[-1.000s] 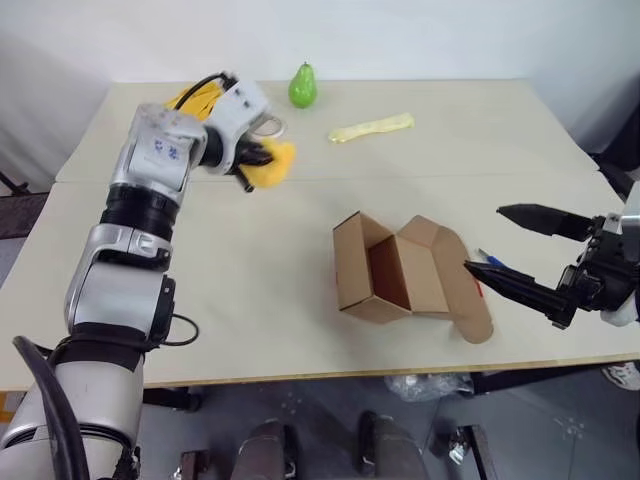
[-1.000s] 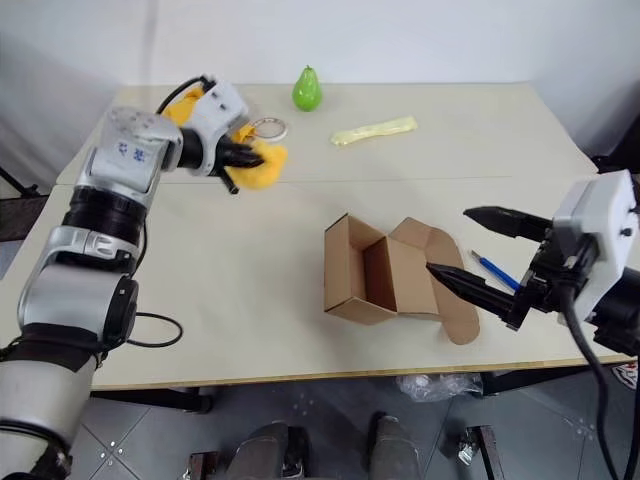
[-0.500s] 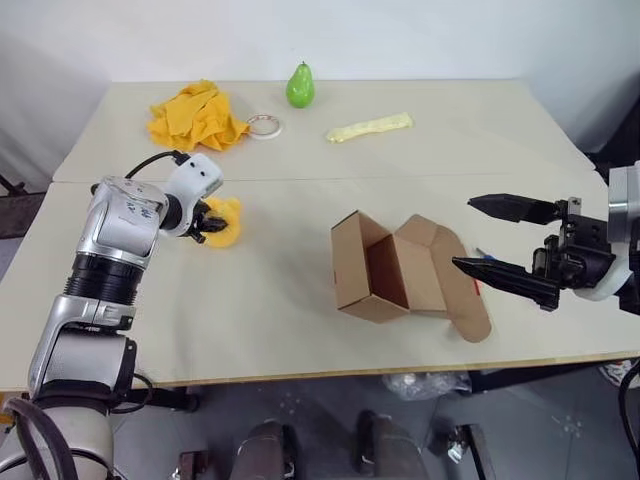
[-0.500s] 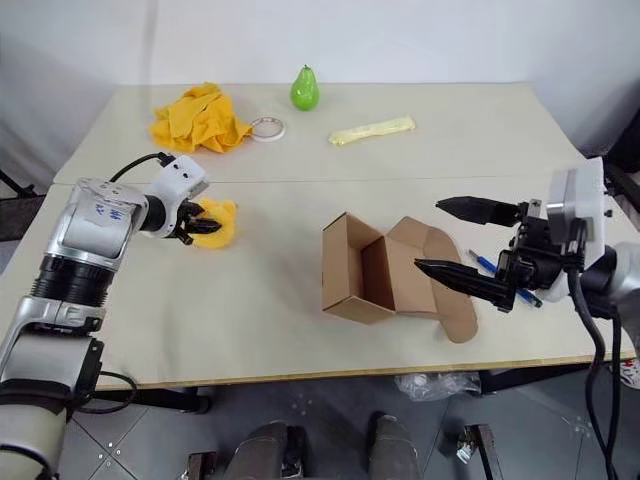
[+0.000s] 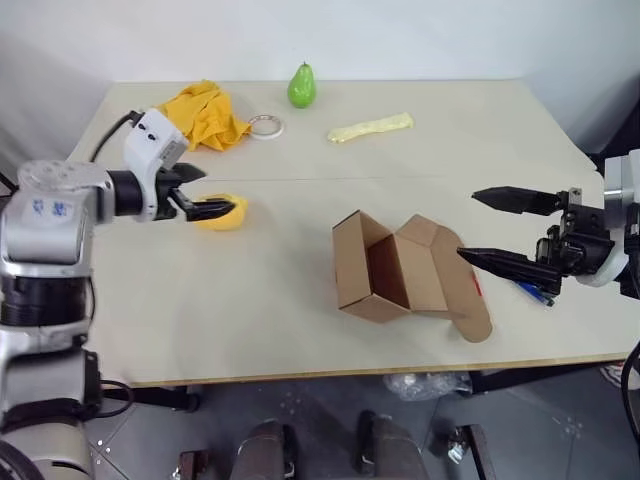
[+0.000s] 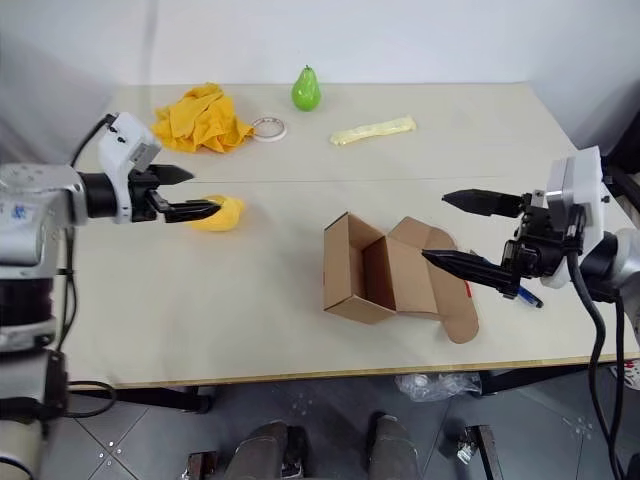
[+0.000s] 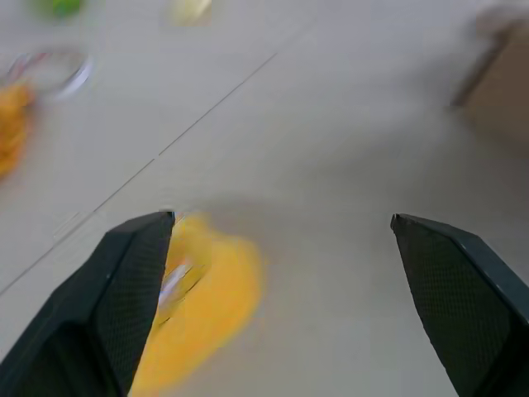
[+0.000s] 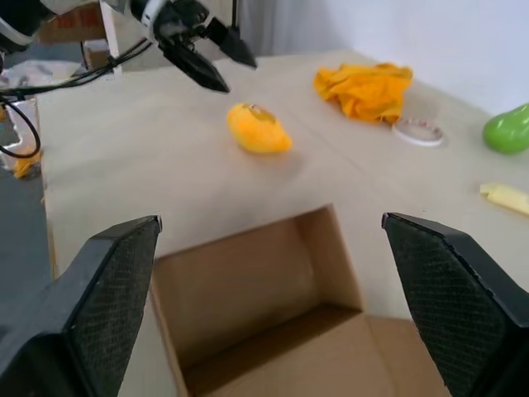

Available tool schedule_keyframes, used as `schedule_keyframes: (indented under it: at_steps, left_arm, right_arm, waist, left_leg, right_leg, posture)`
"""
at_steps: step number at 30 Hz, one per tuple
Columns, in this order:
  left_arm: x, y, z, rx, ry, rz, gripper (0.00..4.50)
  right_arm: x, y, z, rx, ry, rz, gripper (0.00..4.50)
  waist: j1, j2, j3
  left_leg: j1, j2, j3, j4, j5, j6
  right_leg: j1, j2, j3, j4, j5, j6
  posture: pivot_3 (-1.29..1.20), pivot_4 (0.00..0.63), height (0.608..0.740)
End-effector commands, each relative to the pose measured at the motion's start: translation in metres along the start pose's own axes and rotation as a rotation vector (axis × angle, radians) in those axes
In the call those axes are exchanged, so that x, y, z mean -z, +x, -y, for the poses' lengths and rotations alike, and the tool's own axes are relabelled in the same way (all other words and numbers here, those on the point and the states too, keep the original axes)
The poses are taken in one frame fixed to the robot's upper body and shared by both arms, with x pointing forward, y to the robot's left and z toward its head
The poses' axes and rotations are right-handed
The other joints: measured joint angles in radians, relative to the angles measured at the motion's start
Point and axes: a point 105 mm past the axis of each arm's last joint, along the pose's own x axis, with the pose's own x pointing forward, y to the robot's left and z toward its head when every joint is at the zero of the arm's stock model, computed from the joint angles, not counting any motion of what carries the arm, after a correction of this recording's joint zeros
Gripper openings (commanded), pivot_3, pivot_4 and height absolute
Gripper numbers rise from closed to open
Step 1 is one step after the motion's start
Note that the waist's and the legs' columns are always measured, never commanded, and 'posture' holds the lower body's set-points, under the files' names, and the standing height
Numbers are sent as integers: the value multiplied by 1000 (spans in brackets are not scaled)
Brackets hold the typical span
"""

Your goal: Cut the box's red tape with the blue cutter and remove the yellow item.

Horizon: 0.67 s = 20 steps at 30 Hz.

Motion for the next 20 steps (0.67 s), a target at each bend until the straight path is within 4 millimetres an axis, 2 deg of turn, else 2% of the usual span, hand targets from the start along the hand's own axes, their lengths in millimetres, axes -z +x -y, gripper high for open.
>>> schedule_keyframes:
  at_steps: [1, 4, 6, 9, 12, 20]
  left_arm:
    - [5, -12, 25, 129, 76, 142, 4465]
    - [50, -15, 46, 201, 74, 73, 4465]
    - [67, -19, 57, 274, 47, 34, 4465]
    - [97, -23, 71, 362, -4, -7, 4465]
    - [103, -20, 78, 396, -46, 12, 4465]
    - [92, -7, 94, 499, -77, 47, 4465]
  right_arm:
    - [11, -21, 7, 45, -12, -84, 4500]
    - [44, -48, 9, 83, 48, -200, 4500]
    - [58, -59, 7, 89, 71, -252, 4500]
    - [90, -79, 8, 133, 139, -348, 4500]
    - [102, -89, 9, 171, 160, -365, 4500]
    - [105, -100, 16, 351, 183, -328, 4500]
  waist:
    - [-5, 0, 0]
    - [-9, 0, 0]
    - [-9, 0, 0]
    - [-8, 1, 0]
    - [-8, 2, -1]
    - [-8, 4, -2]
  left_leg:
    - [1, 0, 1, 0, 0, 0]
    - [2, 0, 1, -2, 0, 0]
    - [2, 0, 2, -2, 0, 0]
    - [3, 0, 2, -1, 0, 0]
    - [6, 0, 2, -2, 0, -1]
    - [9, 3, 2, -2, -1, -2]
  right_leg:
    - [0, 0, 0, 0, 0, 0]
    - [0, 0, -1, 0, 0, 0]
    - [0, 0, 0, 0, 0, 0]
    - [0, 0, 1, -1, 0, 0]
    - [2, -2, 2, -3, -1, -1]
    - [2, -2, 2, 1, -2, -3]
  posture:
    - [0, 150, 740]
    - [0, 150, 740]
    - [0, 150, 740]
    - [0, 150, 740]
    - [0, 150, 740]
    - [0, 150, 740]
